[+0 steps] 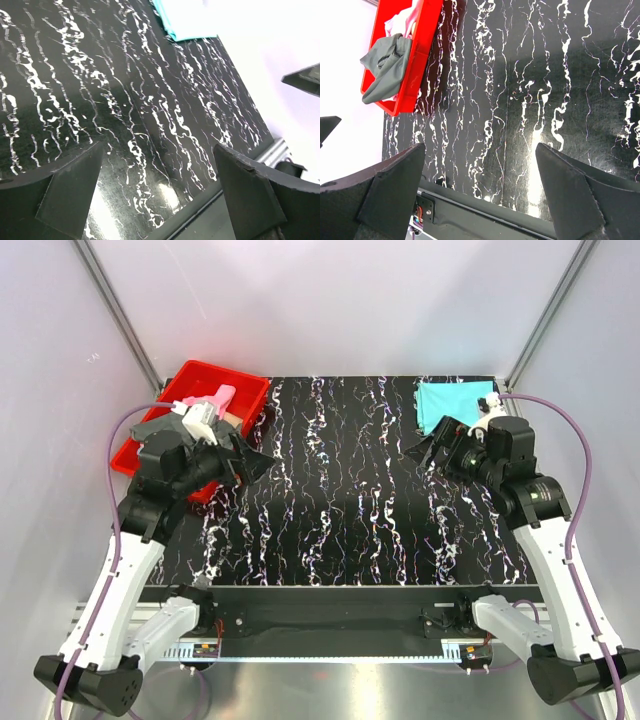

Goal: Fold and stack the t-shirts
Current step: Grab the tshirt from the pile, then move the tshirt to the center of the board, then flatten the tshirt out

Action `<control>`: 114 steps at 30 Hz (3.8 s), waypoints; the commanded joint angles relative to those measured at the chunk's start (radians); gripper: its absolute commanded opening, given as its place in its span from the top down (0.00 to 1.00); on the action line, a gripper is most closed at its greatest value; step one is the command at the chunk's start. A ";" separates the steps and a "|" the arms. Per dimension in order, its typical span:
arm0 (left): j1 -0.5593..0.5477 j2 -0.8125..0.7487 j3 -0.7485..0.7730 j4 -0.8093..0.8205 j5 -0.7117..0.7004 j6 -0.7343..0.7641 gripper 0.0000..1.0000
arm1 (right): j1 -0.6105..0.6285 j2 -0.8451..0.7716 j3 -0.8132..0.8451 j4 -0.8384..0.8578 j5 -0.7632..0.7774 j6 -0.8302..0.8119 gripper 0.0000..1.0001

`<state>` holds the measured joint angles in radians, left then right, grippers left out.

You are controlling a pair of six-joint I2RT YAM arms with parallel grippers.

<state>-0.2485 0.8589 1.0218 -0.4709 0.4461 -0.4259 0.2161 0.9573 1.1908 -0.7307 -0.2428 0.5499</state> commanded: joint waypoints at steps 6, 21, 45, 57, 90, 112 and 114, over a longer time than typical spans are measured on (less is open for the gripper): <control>0.005 0.095 0.149 -0.116 -0.475 -0.082 0.01 | 0.006 -0.029 0.007 0.031 0.046 -0.002 0.00; 0.138 0.360 0.244 -0.244 -1.009 -0.313 0.06 | 0.006 -0.034 -0.080 0.126 -0.066 0.033 0.00; 0.100 0.482 0.395 0.014 -0.608 -0.208 1.00 | 0.008 -0.022 0.006 0.089 -0.056 0.054 0.00; -0.098 0.298 0.640 0.342 -0.034 -0.367 1.00 | 0.006 -0.055 0.058 0.057 -0.039 0.019 0.00; -0.411 0.505 -0.218 0.221 -0.230 -0.191 0.30 | -0.067 0.196 -0.351 0.058 0.206 0.231 0.33; -0.422 0.672 -0.335 0.399 -0.181 -0.211 0.52 | -0.078 0.629 -0.341 0.520 -0.042 0.275 0.46; -0.422 0.672 -0.328 0.405 -0.167 -0.214 0.68 | -0.080 0.646 -0.323 0.528 -0.061 0.278 0.54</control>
<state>-0.6666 1.5238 0.7002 -0.1253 0.2413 -0.6449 0.1383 1.5921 0.8303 -0.2832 -0.2508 0.7986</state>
